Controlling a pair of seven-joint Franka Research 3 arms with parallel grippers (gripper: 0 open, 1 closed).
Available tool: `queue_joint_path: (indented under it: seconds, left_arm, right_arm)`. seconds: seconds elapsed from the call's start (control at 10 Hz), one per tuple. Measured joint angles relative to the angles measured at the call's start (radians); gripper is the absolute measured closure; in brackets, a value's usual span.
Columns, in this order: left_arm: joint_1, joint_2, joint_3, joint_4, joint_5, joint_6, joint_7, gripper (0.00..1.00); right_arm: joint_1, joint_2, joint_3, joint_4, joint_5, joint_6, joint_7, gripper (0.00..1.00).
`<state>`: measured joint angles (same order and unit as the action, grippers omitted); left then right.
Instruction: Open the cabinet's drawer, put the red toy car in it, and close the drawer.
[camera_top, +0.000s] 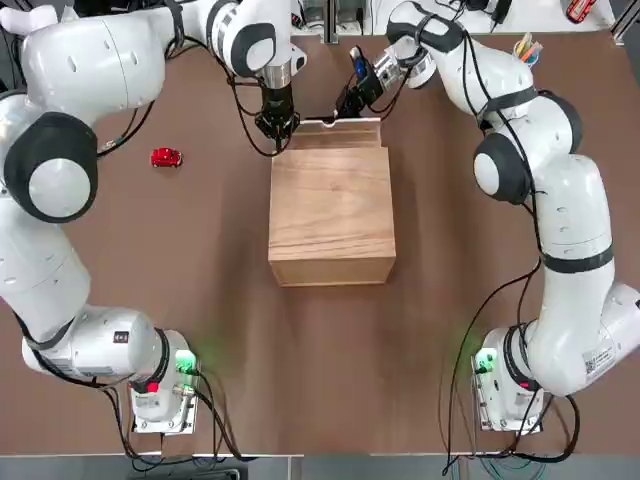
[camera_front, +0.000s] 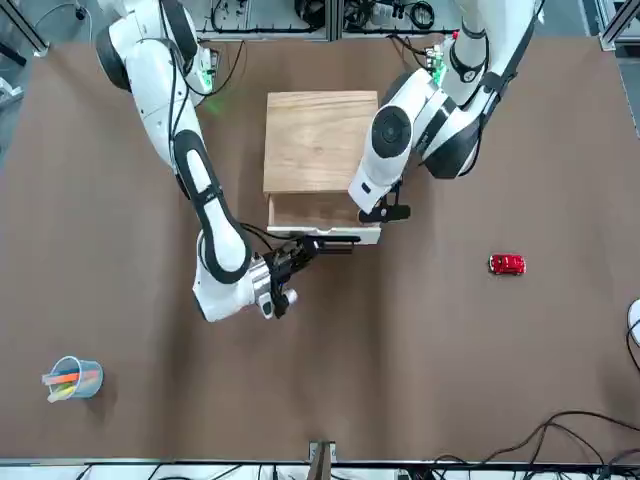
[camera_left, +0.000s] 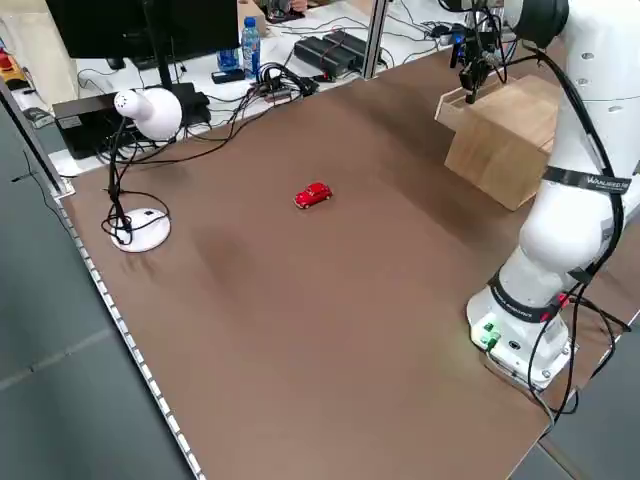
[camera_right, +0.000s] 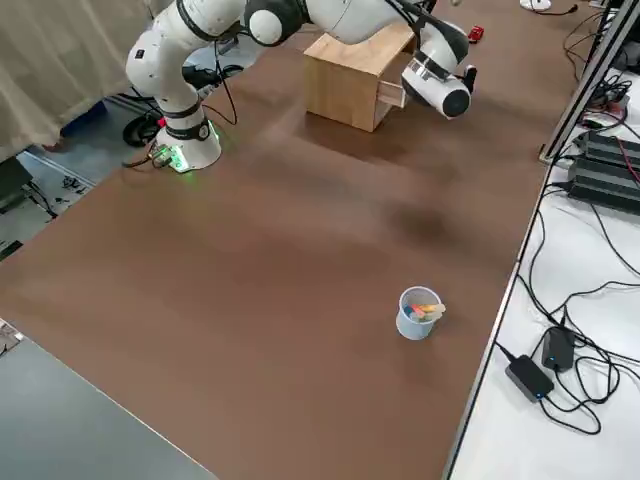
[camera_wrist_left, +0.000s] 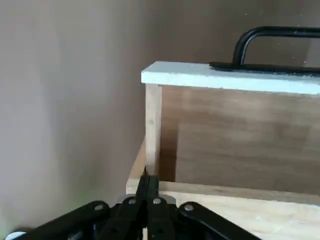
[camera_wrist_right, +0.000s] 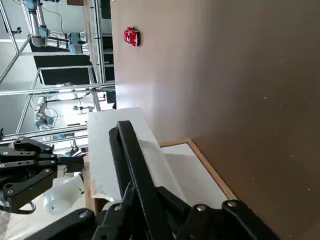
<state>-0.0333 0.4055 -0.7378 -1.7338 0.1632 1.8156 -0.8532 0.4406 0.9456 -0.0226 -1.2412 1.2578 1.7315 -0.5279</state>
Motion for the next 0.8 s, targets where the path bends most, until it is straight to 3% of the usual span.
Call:
queue_joint_path:
  seconds: [0.8]
  left_arm:
    - [0.001, 0.0, 0.0, 0.0, 0.0, 0.0, 0.0, 0.98]
  right_arm:
    - [-0.006, 0.0, -0.007, 0.003, 0.014, 0.028, -0.014, 0.8]
